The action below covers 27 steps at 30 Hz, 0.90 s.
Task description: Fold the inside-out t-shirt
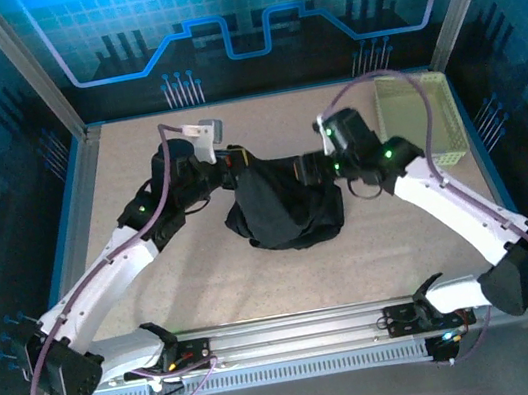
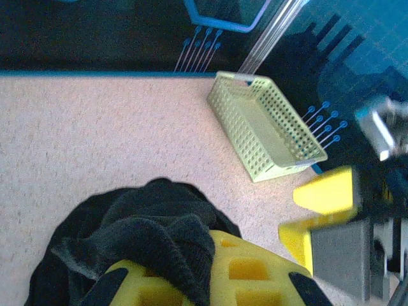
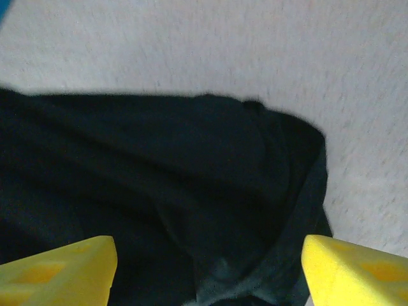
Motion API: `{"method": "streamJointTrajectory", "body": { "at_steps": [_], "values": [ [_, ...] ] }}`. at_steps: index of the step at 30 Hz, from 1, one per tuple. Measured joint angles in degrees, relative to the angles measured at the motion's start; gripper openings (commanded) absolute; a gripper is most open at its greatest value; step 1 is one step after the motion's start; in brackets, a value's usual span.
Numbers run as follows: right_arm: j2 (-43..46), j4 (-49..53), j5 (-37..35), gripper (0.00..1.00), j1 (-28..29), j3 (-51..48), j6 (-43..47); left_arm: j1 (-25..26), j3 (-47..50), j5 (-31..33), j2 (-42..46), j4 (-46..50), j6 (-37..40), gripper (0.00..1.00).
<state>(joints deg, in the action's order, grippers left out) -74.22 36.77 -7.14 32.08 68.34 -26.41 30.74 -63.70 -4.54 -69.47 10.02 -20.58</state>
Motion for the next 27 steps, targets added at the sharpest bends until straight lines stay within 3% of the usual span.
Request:
{"method": "streamJointTrajectory", "body": {
  "at_steps": [6, 13, 16, 21, 23, 27],
  "values": [
    [-1.8, -6.8, -0.9, 0.79, 1.2, -13.8, -4.6, -0.3, 2.7, -1.0, 0.6, -0.1, -1.6, 0.00],
    [-6.8, -13.4, 0.3, 0.76, 2.6, -13.1, -5.5, -0.6, 7.8, -0.9, 5.3, -1.4, -2.1, 0.00],
    [-10.5, -14.0, -1.1, 0.57, 3.1, -9.6, -5.3, -0.7, 11.0, -0.7, 7.4, -1.3, -2.2, 0.00],
    [-16.2, -13.3, -4.3, 0.13, 3.1, -6.5, -3.4, -2.4, 14.5, 0.4, 10.6, -0.2, -3.1, 0.00],
    [-15.8, -12.4, -4.9, 0.02, 3.1, -6.4, -2.3, -3.9, 14.6, 0.8, 11.5, 0.5, -3.3, 0.00],
    [-12.3, -11.0, -4.8, 0.00, 3.0, -5.7, -0.6, -6.3, 14.8, 1.5, 13.5, 1.9, -3.5, 0.00]
  ]
}}
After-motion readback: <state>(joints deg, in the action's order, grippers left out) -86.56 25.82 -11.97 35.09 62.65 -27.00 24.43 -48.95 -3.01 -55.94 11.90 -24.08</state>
